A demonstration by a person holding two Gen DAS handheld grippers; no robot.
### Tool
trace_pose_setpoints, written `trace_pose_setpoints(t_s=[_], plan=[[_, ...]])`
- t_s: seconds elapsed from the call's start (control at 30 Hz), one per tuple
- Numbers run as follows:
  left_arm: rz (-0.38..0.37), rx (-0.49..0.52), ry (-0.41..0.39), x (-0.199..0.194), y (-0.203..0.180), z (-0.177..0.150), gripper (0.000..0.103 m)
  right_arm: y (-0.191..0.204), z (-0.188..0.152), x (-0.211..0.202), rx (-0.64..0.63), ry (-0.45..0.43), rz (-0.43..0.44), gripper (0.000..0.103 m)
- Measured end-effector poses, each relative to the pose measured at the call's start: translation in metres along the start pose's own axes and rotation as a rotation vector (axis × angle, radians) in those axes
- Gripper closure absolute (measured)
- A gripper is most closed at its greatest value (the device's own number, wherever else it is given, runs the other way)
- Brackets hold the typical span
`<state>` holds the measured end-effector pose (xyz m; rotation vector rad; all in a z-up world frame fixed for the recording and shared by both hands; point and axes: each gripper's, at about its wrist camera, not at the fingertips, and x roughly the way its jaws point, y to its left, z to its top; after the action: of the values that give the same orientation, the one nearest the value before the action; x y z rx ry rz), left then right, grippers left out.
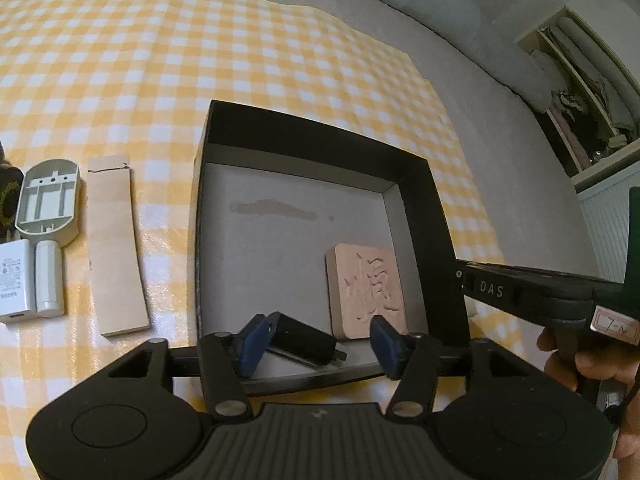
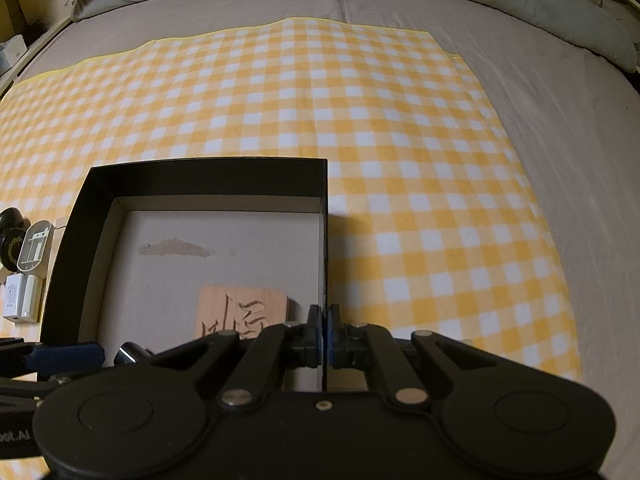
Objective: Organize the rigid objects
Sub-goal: 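Carry the black charger plug into the box and release it, then move the left tool to the black round tin and grasp it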
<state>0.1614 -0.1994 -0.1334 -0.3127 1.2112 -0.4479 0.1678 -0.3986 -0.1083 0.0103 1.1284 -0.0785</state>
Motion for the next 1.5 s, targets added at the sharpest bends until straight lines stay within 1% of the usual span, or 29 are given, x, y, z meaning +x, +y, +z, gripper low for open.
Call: trace_pose_setpoints(t_s=[0.2,0.3,0.33,0.4,0.57,0.63,0.73,0.87,1.0,1.13,1.3,1.5], plan=[[-0.001,0.029,0.004,-0.006,-0.002,-0.001,0.030,0.000,0.000,0.000,0.000,0.000,-0.001,0.100],[-0.014,0.052,0.001,-0.011,-0.005,-0.003,0.018,0.002,0.000,0.000,0.000,0.000,0.000,0.100],[-0.012,0.059,-0.003,-0.013,-0.006,-0.005,0.012,0.000,0.000,0.000,0.003,0.000,0.002,0.100],[0.009,0.071,-0.014,-0.019,-0.009,-0.008,0.011,0.001,-0.001,0.000,0.003,-0.002,0.008,0.100],[-0.007,0.114,-0.041,-0.033,-0.012,-0.014,0.005,0.003,-0.003,0.000,-0.024,0.002,-0.001,0.100],[-0.009,0.133,-0.055,-0.040,-0.011,-0.016,0.000,0.003,-0.005,0.000,-0.026,0.000,-0.008,0.100],[0.030,0.146,-0.092,-0.051,-0.008,-0.018,0.000,0.003,-0.006,-0.002,-0.018,0.005,-0.011,0.100],[0.036,0.156,-0.116,-0.064,0.003,-0.017,0.000,0.004,-0.010,-0.007,-0.014,0.006,-0.017,0.100],[0.070,0.194,-0.170,-0.081,0.017,-0.016,0.000,0.002,-0.014,-0.009,-0.015,0.017,-0.017,0.099],[0.106,0.227,-0.215,-0.096,0.033,-0.014,0.000,0.000,-0.018,-0.009,0.003,0.060,0.003,0.099],[0.136,0.196,-0.240,-0.114,0.062,-0.006,0.000,0.001,-0.021,-0.013,-0.025,0.060,-0.012,0.099],[0.210,0.163,-0.265,-0.129,0.100,0.004,0.000,0.005,-0.022,-0.015,-0.029,0.061,-0.025,0.099]])
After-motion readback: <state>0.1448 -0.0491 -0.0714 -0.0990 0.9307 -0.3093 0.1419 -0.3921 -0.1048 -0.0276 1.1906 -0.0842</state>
